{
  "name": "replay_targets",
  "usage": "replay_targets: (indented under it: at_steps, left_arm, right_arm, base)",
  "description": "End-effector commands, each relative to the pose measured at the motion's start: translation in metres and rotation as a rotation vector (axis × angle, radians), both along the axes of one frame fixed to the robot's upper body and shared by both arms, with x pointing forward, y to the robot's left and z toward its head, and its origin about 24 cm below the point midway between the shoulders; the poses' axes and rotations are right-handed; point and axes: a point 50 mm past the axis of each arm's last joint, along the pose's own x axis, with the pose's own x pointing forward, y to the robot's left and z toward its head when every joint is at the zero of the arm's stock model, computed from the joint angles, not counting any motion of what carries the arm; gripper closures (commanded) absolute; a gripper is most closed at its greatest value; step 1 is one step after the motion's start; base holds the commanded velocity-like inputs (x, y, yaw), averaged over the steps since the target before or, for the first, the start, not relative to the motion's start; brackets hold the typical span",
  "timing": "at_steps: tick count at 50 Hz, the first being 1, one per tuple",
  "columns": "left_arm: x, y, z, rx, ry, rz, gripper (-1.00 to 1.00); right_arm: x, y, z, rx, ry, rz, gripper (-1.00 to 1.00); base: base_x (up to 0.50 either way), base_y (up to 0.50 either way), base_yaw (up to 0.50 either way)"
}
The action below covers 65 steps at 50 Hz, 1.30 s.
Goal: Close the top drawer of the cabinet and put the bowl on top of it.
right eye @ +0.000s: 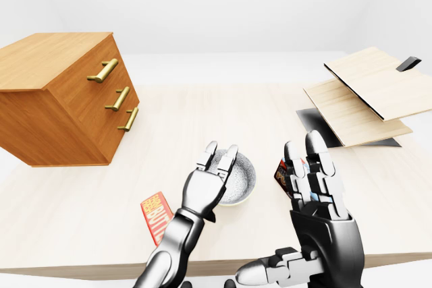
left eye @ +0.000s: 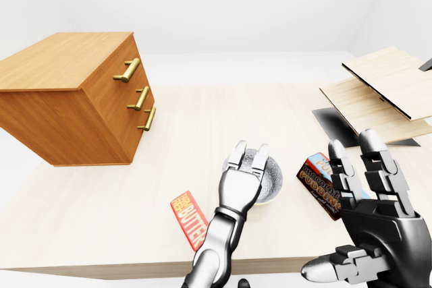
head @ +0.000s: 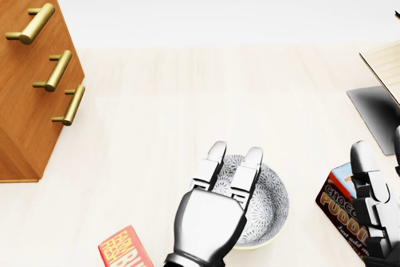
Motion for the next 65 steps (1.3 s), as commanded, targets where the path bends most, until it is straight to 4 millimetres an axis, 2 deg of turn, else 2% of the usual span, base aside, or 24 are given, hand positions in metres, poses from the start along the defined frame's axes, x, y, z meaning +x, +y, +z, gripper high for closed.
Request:
replay_targets:
  at_steps: [1,55,56,57,65]
  left_arm:
    - [0.002,-0.002,-0.007,-0.004,0.013,0.003,-1.00]
    - [0.008,-0.006,-0.023,0.001,0.046,0.013,-1.00]
    - [0.008,-0.006,-0.023,0.001,0.045,0.014,0.41]
    - [0.008,-0.006,-0.023,0.002,0.043,0.013,1.00]
    - [0.008,-0.005,-0.023,0.005,0.040,0.016,1.00]
  right_arm:
    - [0.000,0.000,0.001,0.001,-0.001,0.000,-1.00]
    - [-0.002,0.001,0.001,0.000,-0.003,0.013,-1.00]
    - [-0.002,0.001,0.001,0.000,-0.003,0.014,-1.00]
    - [-0.002,0.001,0.001,0.000,-0.003,0.013,-1.00]
    - [-0.003,0.001,0.001,0.000,-0.004,0.013,-1.00]
  base:
    - [0.00,0.00,0.00]
    - [0.00,0.00,0.00]
    - [0.00,0.00,0.00]
    - [0.00,0.00,0.00]
    - [0.00,0.00,0.00]
